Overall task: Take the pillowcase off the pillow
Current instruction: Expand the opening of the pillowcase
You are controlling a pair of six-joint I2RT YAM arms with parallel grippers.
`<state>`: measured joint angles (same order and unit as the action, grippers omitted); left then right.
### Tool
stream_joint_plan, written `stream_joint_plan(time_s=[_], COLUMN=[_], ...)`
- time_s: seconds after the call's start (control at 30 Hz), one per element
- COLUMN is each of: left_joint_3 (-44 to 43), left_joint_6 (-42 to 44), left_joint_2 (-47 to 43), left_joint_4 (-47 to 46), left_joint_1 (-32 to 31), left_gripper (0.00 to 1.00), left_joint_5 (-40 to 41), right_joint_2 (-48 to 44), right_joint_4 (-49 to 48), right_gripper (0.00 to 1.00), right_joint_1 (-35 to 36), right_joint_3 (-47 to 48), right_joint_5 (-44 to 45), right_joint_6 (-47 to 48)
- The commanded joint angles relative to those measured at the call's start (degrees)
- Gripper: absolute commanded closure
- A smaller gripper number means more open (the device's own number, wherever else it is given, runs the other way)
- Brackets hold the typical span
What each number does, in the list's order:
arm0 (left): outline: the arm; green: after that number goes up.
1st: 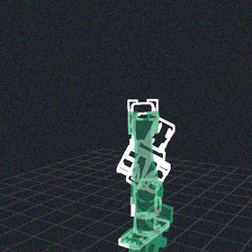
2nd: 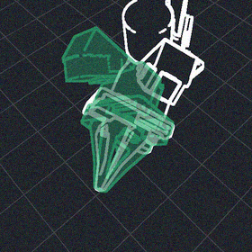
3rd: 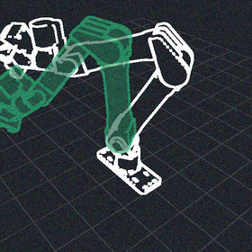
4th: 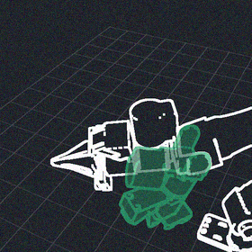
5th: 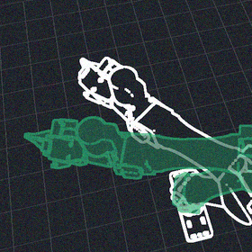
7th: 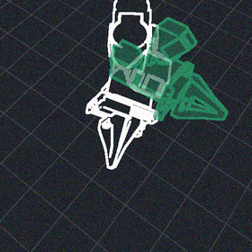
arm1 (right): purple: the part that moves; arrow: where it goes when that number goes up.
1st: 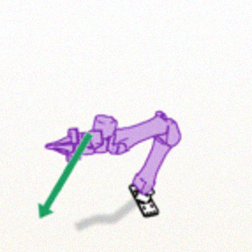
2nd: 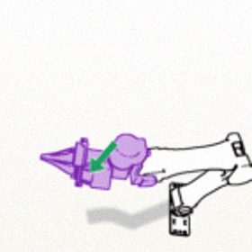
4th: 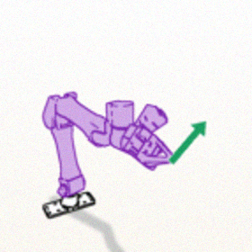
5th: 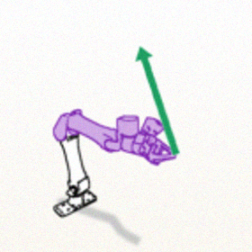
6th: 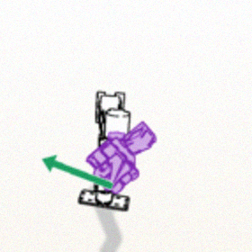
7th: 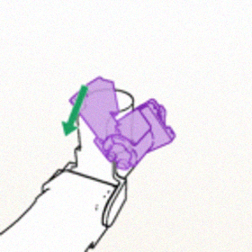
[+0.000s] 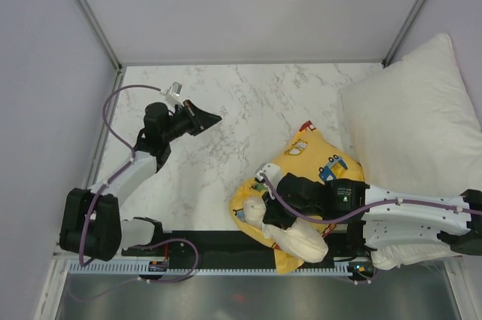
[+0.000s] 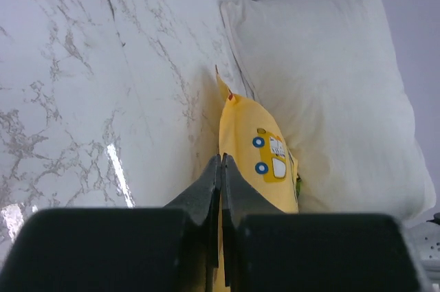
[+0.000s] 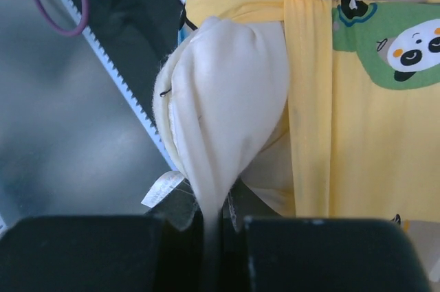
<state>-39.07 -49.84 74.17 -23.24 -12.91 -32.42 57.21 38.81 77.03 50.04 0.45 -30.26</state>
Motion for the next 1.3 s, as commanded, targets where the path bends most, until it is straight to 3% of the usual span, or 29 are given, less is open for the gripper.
stream_joint_plan(time_s=[0.0,0.03,0.17,0.2,0.23,0.27,0.57,0.93,1.27], left_joint_3=[-2.15,-1.46,3.55,5.48,6.36,8.46,17.87,23.60,22.55], left_joint_6=[9.58,11.50,13.02,12.84,12.23,11.88,7.66,5.54,7.83], left_joint_2=[-10.43,-12.45,-23.09,-24.76,-27.74,-28.90,-36.89,-45.60,-35.34], left_joint_4=[6.61,9.16,12.60,13.22,14.10,14.80,16.30,9.10,6.64], left_joint_1=[-2.38,-3.60,-6.16,-6.69,-7.91,-8.53,-16.18,-16.54,-16.54], left_gripper=[0.98,0.93,0.36,0.26,0.07,0.00,0.00,0.00,0.00], left_joint_5=[4.45,5.26,7.55,7.29,7.55,7.73,13.43,13.44,13.79], right_joint_2=[-0.61,0.52,5.09,6.41,8.68,9.66,17.06,20.13,18.55], right_joint_4=[-3.65,-3.82,-7.68,-8.48,-10.22,-11.46,-17.80,-20.88,-23.34], right_gripper=[1.00,1.00,1.00,1.00,1.00,1.00,1.00,1.00,1.00], right_joint_1=[-0.22,-0.31,-0.31,-0.65,-0.66,-1.35,-5.13,-10.15,-10.77], right_joint_3=[6.89,7.87,11.30,12.09,13.58,14.03,19.04,21.32,22.29], right_joint_5=[10.49,12.97,21.07,21.96,24.23,23.90,25.74,24.43,20.13], right_joint_6=[-0.77,-0.42,3.27,4.15,4.94,5.56,4.60,4.60,4.25])
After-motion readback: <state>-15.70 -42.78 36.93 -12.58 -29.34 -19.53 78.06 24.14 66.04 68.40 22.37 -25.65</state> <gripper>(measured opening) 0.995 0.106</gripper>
